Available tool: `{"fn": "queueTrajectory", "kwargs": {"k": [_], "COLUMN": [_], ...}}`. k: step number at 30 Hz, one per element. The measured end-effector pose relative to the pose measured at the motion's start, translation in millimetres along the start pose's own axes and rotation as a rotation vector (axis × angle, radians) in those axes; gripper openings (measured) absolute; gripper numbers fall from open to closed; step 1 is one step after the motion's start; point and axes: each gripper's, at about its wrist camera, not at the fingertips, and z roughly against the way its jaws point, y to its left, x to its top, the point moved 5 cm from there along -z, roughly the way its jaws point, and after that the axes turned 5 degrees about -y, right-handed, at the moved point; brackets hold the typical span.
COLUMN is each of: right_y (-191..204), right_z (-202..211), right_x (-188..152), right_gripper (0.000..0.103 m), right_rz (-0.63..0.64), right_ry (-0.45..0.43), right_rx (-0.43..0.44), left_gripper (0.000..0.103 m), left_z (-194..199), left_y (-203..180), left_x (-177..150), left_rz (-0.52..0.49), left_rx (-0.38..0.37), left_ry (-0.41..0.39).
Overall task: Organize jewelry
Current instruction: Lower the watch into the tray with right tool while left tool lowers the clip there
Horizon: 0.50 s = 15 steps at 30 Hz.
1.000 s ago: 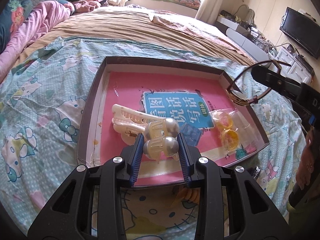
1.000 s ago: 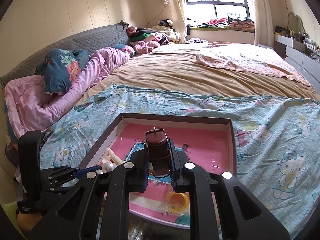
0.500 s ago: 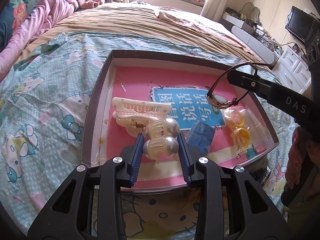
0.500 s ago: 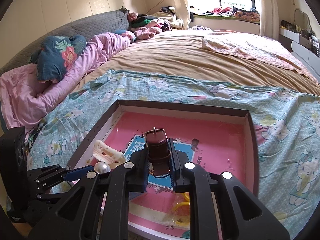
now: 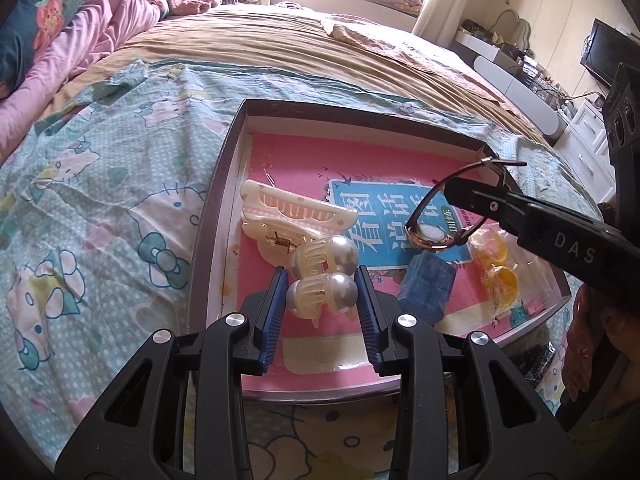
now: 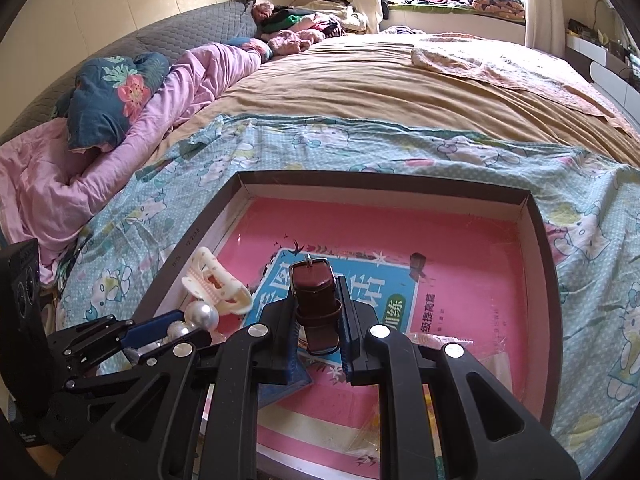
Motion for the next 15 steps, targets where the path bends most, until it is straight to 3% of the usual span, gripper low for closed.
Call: {"fn": "queueTrajectory", "kwargs": {"k": [12, 15], "right_y": [-8, -8], "right_z": [8, 10], "right_x": [-12, -13], "right_gripper": [0.017, 0.023], "right_rz": [-0.032, -0.034], "right_ry": [0.007, 0.007], "right_rx": [-0.006, -0.006], "left_gripper": [0.026, 0.027], "left_z": [1, 1], "left_y": [-4, -5], "left_x": [-1, -1], "left_rz": [-0.013, -0.014], "left_rx": [-0.019, -0.024], "left_ry": [0.003, 0.0]}}
